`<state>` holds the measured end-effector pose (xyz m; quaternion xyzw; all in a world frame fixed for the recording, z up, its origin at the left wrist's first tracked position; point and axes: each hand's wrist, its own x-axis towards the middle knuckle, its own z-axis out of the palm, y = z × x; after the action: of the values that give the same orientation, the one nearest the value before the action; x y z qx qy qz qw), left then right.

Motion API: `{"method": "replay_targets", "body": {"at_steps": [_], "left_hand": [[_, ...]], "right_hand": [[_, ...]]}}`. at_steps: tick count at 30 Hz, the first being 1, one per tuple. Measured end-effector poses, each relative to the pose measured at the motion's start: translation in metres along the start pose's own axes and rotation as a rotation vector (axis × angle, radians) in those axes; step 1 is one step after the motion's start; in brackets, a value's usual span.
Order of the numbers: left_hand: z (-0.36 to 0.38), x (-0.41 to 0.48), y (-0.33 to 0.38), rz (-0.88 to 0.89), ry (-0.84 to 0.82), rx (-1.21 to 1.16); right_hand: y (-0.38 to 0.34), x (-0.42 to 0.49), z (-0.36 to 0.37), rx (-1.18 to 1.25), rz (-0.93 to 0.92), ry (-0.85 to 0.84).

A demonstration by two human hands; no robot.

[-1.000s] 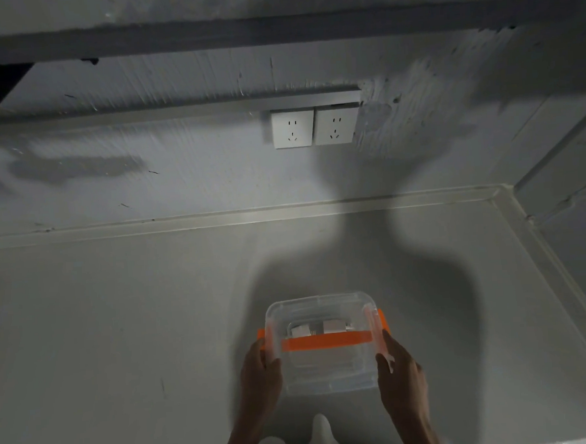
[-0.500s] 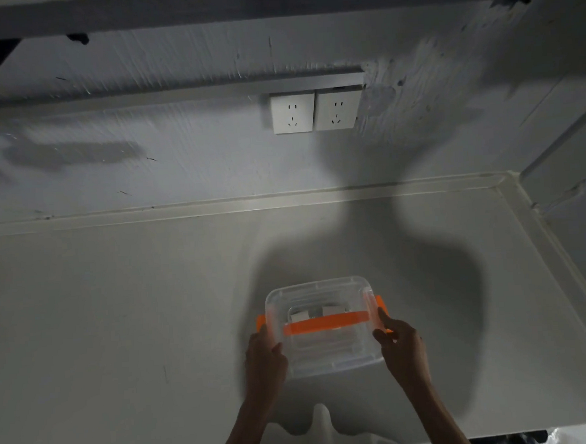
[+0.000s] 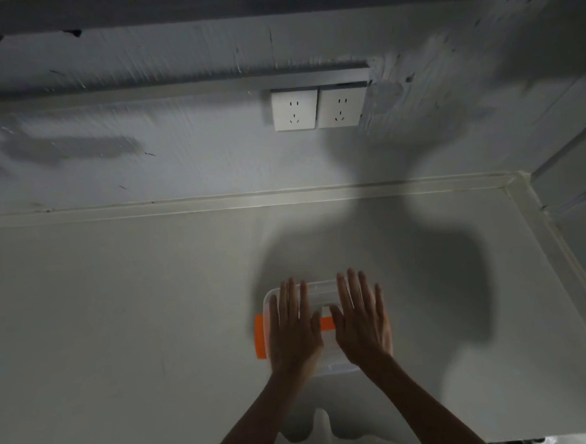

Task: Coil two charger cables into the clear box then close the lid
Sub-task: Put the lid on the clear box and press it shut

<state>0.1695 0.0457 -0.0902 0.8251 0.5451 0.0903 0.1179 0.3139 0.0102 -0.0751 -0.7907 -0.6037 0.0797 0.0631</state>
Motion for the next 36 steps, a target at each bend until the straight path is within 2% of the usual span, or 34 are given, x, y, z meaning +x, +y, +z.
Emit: {"method": "replay_targets", "body": {"at_steps": [2, 4, 7, 8, 10, 12, 13, 14, 16, 17, 20, 22, 27, 29, 31, 34, 36], "left_hand": [[-0.002, 0.001, 0.001, -0.001, -0.056, 0.013], [-0.004, 0.006, -0.003, 0.039, -0.030, -0.033], [-0.015, 0.007, -0.027, 0.004, 0.096, -0.505], [-0.018, 0.001, -0.039, -0.091, 0.143, -0.621], [-0.026, -0.014, -0.055, -0.394, 0.159, -0.736], [-0.035, -0.026, -0.063, -0.718, -0.008, -0.914], [-0.041, -0.029, -0.062, -0.808, -0.123, -0.991], [-0.044, -0.031, -0.060, -0.817, -0.181, -1.027], [-0.043, -0.032, -0.053, -0.751, -0.088, -0.888], [-0.041, -0.033, -0.045, -0.715, -0.020, -0.780], [-0.032, -0.033, -0.018, -0.635, 0.040, -0.487], [-0.034, -0.035, -0.009, -0.626, 0.049, -0.460], [-0.038, -0.040, -0.013, -0.559, 0.061, -0.380], [-0.040, -0.042, -0.008, -0.540, 0.044, -0.349], [-0.041, -0.042, -0.006, -0.545, 0.033, -0.346], [-0.042, -0.044, -0.005, -0.541, 0.026, -0.351], [-0.041, -0.045, -0.006, -0.513, 0.047, -0.345]], "right_hand": [[-0.002, 0.000, -0.002, 0.031, 0.020, -0.034], [0.000, 0.003, -0.003, 0.127, 0.027, -0.037], [0.015, -0.001, -0.008, 0.461, 0.079, 0.011], [0.023, -0.006, -0.006, 0.500, 0.130, 0.043], [0.039, -0.016, 0.003, 0.547, 0.289, 0.023], [0.042, -0.025, 0.004, 0.774, 0.520, -0.082], [0.042, -0.027, 0.006, 0.945, 0.626, -0.138], [0.039, -0.029, 0.004, 1.110, 0.705, -0.190], [0.035, -0.030, 0.001, 1.239, 0.732, -0.223], [0.034, -0.029, -0.001, 1.205, 0.678, -0.195], [0.031, -0.025, -0.009, 1.180, 0.550, -0.093], [0.032, -0.025, -0.010, 1.182, 0.525, -0.081], [0.045, -0.034, -0.002, 1.196, 0.567, -0.207], [0.045, -0.033, -0.002, 1.182, 0.575, -0.204], [0.039, -0.035, -0.008, 1.062, 0.582, -0.130], [0.027, -0.043, -0.020, 0.692, 0.549, -0.016], [0.017, -0.049, -0.025, 0.515, 0.546, 0.001]]}}
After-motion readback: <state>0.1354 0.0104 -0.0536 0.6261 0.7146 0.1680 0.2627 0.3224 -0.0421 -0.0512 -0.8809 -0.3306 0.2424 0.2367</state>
